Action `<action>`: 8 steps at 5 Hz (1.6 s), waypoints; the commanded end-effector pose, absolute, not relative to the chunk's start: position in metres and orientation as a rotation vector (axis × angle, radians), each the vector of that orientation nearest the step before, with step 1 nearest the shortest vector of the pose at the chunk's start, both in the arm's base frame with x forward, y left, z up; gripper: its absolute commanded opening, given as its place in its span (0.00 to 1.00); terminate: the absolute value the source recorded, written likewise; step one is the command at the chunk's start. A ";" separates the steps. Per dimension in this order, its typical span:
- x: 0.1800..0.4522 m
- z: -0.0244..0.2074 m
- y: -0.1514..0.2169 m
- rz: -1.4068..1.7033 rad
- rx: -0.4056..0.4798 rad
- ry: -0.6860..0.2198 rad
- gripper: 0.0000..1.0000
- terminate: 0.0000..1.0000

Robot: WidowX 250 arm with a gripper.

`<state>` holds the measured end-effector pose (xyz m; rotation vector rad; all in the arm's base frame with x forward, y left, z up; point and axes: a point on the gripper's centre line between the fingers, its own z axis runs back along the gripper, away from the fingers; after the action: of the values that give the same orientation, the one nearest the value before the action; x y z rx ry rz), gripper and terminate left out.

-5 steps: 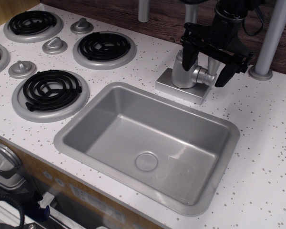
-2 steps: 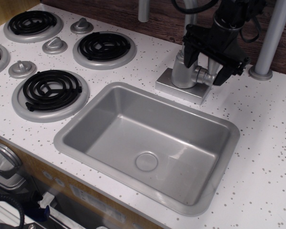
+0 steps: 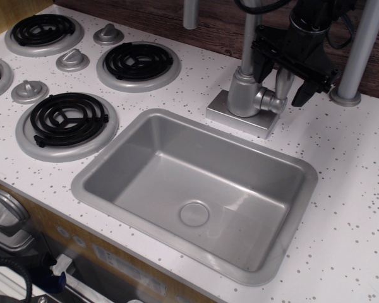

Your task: Lever vertical to front

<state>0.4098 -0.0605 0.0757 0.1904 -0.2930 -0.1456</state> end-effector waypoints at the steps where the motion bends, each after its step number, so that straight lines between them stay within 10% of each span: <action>1: 0.424 0.094 -0.058 -0.144 0.167 -0.365 0.00 0.00; 8: 0.374 0.053 -0.045 0.060 -0.009 -0.107 0.00 0.00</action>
<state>0.3711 -0.0526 0.0394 -0.0210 -0.0898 0.0470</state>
